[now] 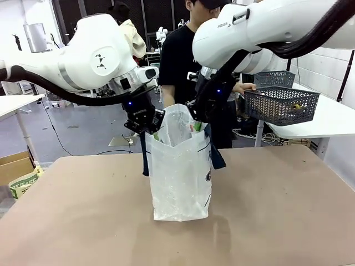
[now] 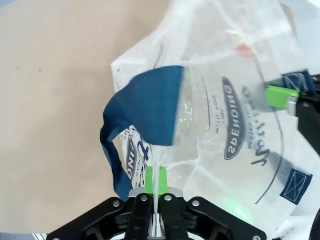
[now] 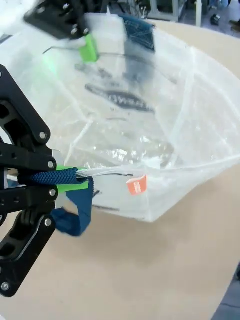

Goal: Transfer purchased items from the store into the shopping bag.
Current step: Open the Reusable shopping bag in the center of the table.

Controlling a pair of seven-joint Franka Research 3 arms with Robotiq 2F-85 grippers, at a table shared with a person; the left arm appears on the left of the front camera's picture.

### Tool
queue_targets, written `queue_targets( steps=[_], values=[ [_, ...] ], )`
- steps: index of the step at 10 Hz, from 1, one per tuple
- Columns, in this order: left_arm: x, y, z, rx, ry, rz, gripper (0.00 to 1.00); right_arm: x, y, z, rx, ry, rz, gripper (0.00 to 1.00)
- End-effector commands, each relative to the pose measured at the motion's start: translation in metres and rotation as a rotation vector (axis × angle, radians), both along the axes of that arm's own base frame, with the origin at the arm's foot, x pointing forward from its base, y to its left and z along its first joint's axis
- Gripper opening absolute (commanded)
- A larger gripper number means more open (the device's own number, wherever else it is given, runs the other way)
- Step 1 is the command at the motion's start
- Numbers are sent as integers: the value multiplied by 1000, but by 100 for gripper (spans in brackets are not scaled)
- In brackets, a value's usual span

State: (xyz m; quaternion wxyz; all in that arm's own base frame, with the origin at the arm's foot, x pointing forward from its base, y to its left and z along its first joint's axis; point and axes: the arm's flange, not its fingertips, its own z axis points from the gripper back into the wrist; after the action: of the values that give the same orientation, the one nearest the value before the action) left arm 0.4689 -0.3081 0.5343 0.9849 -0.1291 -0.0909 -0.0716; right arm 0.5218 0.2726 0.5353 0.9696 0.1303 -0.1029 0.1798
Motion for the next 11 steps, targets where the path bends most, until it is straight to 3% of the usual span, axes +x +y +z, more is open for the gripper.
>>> queue_targets(
  steps=[1, 2, 3, 6, 11],
  values=[
    [-14, 19, -4, 3, -19, 12, 0, -18, -26, -6, -57, -46, -17, 0],
    [-14, 21, -4, -15, 45, -70, 0, -21, -31, -6, -69, -51, 14, 0],
    [-14, 21, -7, 18, 57, -83, 0, -22, -35, -6, -94, -75, 58, 0],
    [-19, 17, -13, 64, 30, -236, 0, -22, -40, -6, -115, -124, 177, 0],
    [-11, 36, -6, 123, -50, -281, 0, -19, -49, -3, -100, -110, 182, 0]
  ],
)
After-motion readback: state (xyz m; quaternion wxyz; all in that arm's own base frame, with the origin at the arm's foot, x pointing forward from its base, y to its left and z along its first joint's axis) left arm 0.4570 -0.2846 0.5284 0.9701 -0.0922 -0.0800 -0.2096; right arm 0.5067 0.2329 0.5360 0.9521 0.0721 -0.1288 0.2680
